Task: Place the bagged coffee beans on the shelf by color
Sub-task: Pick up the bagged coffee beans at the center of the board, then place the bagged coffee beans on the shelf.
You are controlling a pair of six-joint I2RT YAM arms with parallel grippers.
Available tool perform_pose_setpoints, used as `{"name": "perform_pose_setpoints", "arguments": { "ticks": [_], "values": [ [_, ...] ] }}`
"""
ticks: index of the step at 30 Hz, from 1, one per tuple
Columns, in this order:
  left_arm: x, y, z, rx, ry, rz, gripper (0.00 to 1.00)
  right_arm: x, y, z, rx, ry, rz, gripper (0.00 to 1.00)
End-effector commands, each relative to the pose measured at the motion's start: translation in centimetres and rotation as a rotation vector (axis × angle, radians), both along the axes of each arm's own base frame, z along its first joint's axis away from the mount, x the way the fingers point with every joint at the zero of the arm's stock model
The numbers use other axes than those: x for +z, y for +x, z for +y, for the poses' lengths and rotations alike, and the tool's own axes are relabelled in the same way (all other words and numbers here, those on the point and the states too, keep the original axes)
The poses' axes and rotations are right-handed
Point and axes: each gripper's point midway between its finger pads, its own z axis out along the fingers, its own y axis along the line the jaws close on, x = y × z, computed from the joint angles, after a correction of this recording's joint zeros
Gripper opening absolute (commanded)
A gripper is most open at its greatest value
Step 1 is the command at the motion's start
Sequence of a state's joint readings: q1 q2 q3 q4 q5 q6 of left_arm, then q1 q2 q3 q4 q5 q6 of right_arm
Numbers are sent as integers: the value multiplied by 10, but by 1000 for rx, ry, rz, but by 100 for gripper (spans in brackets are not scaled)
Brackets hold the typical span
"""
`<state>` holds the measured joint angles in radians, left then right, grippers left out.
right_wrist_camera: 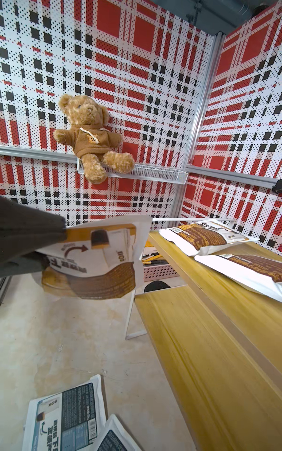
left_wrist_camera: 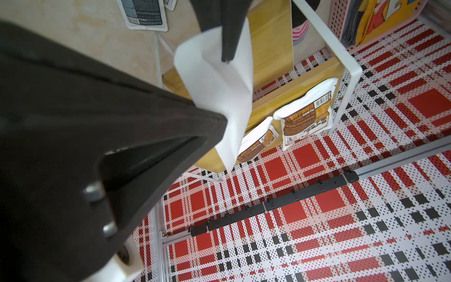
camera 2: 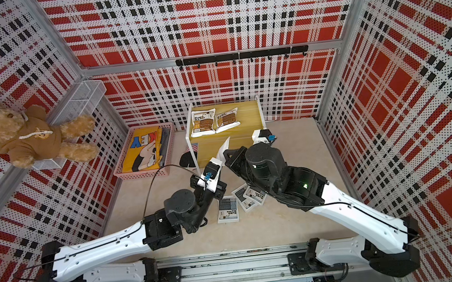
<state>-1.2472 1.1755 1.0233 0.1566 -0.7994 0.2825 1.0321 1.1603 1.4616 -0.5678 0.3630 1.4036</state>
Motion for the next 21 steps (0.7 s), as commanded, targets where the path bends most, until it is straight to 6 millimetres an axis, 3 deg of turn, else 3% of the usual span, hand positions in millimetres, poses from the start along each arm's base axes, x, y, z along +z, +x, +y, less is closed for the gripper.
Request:
{"name": "perform_pose_setpoints", "arguments": {
  "ticks": [1, 4, 5, 8, 10, 11, 16, 21],
  "values": [
    [18, 1, 0, -19, -46, -4, 0, 0, -6, 1, 25, 10, 0, 0],
    [21, -1, -1, -36, -46, -3, 0, 3, -7, 2, 29, 19, -9, 0],
    [23, -1, 0, -40, -50, -3, 0, 4, -6, 1, 26, 23, -14, 7],
    [27, -1, -1, -62, -57, 2, 0, 8, -7, -6, 7, 24, -28, 41],
    [31, 1, 0, -71, -77, 15, 0, 15, -7, -14, -11, 14, -49, 75],
    [32, 2, 0, -84, -90, 27, 0, 19, -7, -20, -25, 1, -62, 99],
    [49, 16, 7, -173, -214, 116, 0, 53, -12, -67, -124, -79, -173, 100],
    [82, 33, 24, -319, -407, 219, 0, 71, -20, -123, -248, -190, -262, 100]
  ]
}}
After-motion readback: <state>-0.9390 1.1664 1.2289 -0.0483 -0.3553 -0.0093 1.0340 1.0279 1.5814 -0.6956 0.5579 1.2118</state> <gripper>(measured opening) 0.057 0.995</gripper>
